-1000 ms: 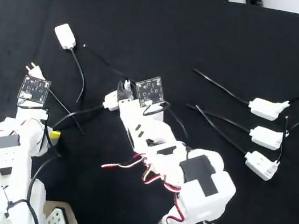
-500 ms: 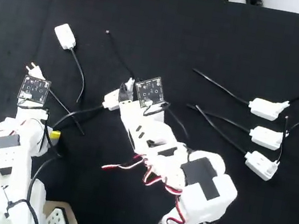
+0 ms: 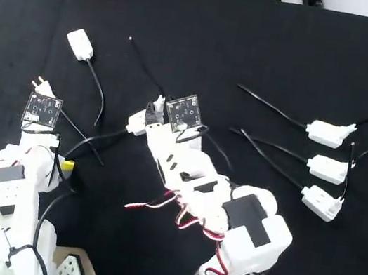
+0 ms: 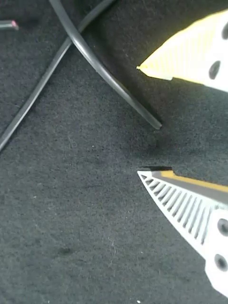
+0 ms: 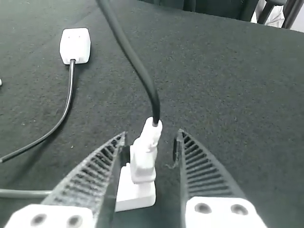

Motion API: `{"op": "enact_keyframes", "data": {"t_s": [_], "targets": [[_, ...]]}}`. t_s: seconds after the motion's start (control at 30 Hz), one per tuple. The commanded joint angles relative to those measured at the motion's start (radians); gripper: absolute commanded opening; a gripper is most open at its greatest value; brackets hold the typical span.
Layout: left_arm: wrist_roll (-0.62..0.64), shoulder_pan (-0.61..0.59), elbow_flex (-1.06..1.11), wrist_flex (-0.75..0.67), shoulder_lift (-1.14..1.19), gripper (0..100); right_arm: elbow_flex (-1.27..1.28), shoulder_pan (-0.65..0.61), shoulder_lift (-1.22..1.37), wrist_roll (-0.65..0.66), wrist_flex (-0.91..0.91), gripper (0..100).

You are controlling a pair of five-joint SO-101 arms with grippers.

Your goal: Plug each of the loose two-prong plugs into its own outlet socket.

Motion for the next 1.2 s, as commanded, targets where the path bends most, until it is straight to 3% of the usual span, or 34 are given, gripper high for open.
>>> {"op": "enact_keyframes", "data": {"t_s": [0.0,0.33,0.53,0.67,0.93,1.17], "targets": [[-0.005,-0.005,-0.025,0.005,-0.017,30,-0.041,-0.012,-0.053,0.005,-0.003,14.9],[-0.006,-0.004,-0.025,0.005,-0.017,30,0.024,-0.011,-0.196,0.003,0.006,14.8],[-0.006,-0.005,-0.025,0.005,-0.017,30,-0.064,-0.011,-0.119,-0.081,0.161,14.6],[-0.006,-0.005,-0.025,0.005,-0.017,30,-0.068,-0.011,-0.107,-0.080,0.158,1.8],[-0.006,-0.005,-0.025,0.005,-0.017,30,-0.050,-0.028,-0.097,-0.084,0.169,1.1],[-0.006,-0.005,-0.025,0.005,-0.017,30,-0.125,-0.034,-0.097,-0.084,0.371,1.1]]}}
